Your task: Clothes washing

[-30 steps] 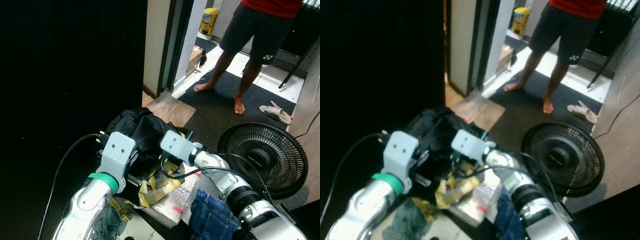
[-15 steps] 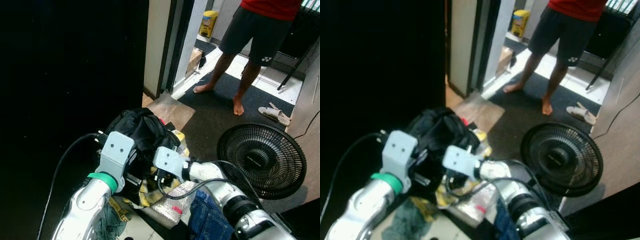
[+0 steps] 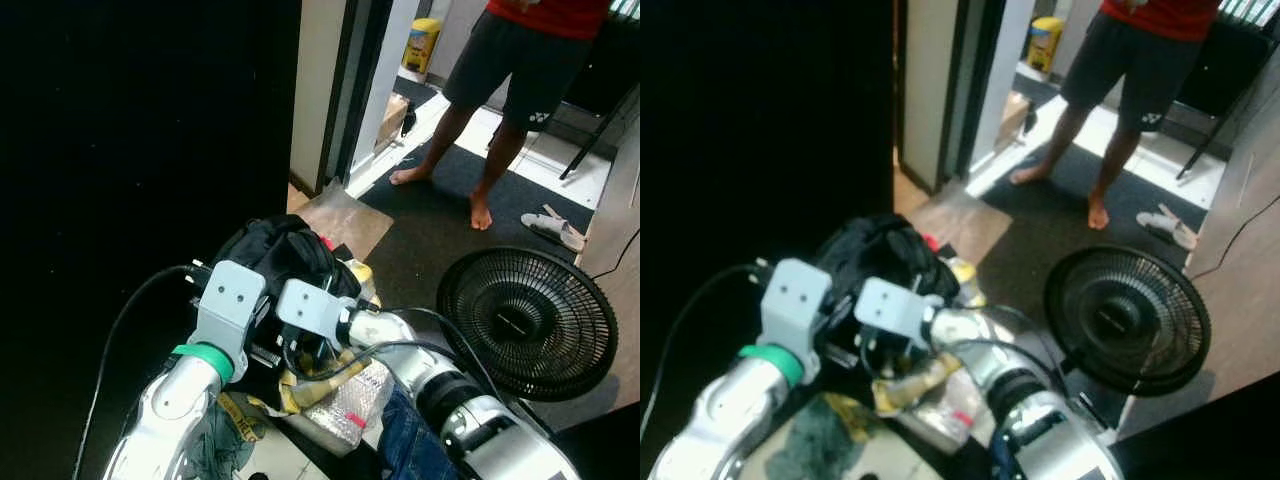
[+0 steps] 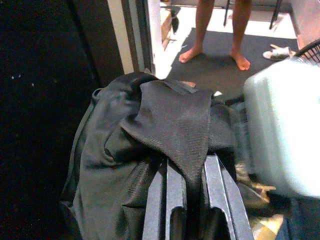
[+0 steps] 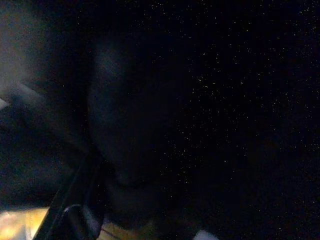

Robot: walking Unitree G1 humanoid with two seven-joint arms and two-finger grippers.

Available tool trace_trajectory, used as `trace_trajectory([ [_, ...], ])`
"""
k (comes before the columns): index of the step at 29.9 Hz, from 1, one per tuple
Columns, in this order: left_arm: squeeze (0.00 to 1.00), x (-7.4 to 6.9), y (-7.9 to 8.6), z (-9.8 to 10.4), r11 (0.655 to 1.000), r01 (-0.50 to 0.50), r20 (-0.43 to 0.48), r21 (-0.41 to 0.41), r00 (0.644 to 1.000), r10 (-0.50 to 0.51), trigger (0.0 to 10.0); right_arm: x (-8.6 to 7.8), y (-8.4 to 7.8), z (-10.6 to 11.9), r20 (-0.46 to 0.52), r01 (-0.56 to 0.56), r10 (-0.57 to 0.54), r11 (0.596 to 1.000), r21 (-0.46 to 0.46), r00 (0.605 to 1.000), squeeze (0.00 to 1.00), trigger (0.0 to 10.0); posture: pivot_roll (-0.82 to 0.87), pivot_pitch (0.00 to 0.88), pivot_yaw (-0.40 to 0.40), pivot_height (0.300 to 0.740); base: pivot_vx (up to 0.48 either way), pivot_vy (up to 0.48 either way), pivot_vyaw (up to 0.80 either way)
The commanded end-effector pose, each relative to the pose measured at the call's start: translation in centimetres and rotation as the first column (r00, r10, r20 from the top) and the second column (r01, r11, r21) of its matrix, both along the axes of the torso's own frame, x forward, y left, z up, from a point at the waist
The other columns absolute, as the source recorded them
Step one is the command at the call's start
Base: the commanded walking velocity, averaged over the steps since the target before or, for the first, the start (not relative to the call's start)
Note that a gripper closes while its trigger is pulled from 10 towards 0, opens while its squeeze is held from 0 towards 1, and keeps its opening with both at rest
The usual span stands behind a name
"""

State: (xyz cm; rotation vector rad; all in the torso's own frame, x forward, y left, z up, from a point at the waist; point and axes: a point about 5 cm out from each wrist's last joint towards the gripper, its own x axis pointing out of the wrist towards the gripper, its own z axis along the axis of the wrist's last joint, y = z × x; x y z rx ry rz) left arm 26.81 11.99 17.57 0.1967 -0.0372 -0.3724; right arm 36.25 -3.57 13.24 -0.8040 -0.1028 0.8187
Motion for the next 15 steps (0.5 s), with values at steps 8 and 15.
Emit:
trace_trajectory([
  [8,0.0,-0.5,-0.3,0.0,1.0,0.001,-0.006,-0.006,1.0,-0.001,10.0,0.8,0.5,-0.3,0.114,0.199,-0.191,0.978,-0.065,0.975,0.0,10.0,0.17,0.17,-0.054,0.74,0.0,0.0,0.0],
  [15,0.0,-0.9,0.1,0.0,1.0,-0.025,-0.007,-0.006,1.0,0.025,10.0,0.6,3.5,2.4,0.101,0.118,-0.135,0.98,0.159,0.986,0.0,10.0,0.2,0.185,-0.07,0.74,0.0,0.0,0.0],
])
